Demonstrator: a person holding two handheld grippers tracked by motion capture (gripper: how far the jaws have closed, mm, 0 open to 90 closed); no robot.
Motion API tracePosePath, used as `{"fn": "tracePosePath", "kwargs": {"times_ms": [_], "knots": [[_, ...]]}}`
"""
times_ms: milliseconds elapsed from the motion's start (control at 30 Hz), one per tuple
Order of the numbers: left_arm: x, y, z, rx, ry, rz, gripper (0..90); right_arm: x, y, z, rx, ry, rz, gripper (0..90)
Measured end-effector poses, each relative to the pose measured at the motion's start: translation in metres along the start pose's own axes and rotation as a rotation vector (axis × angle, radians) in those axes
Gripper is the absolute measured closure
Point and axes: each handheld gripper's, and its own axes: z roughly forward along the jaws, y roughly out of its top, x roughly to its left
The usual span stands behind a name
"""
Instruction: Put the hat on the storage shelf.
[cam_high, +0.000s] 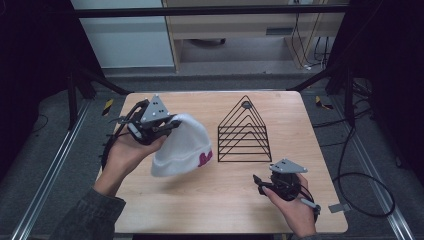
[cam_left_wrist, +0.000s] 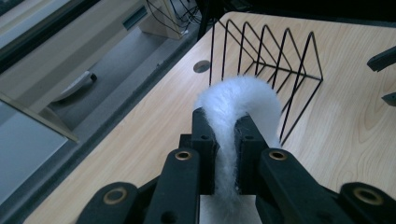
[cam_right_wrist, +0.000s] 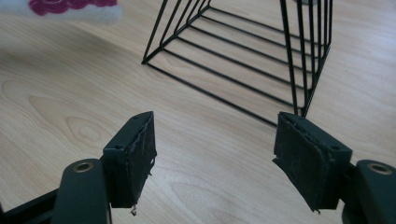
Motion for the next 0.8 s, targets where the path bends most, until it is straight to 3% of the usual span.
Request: {"fn": "tracePosePath", "kwargs": {"times_ms": [100, 333, 533, 800], "knots": [[0.003, 0.013, 0.001, -0.003, 0.005, 0.017, 81.4, 0.000, 0.006, -0.004, -0.013, -0.003, -0.009, 30.6], [0.013, 0.032, 0.002, -0.020, -0.024, -0.002, 81.4, -0.003, 0.024, -0.020, -0.049, 0.001, -0.036, 31.7], [0.009, 0.044, 0.000, -0.033, -0.043, 0.017, 81.4, -0.008, 0.036, -0.034, -0.082, -0.006, -0.053, 32.2], [0.005, 0.051, -0.005, -0.050, -0.063, 0.023, 81.4, -0.006, 0.037, -0.037, -0.086, -0.001, -0.063, 32.1]]}}
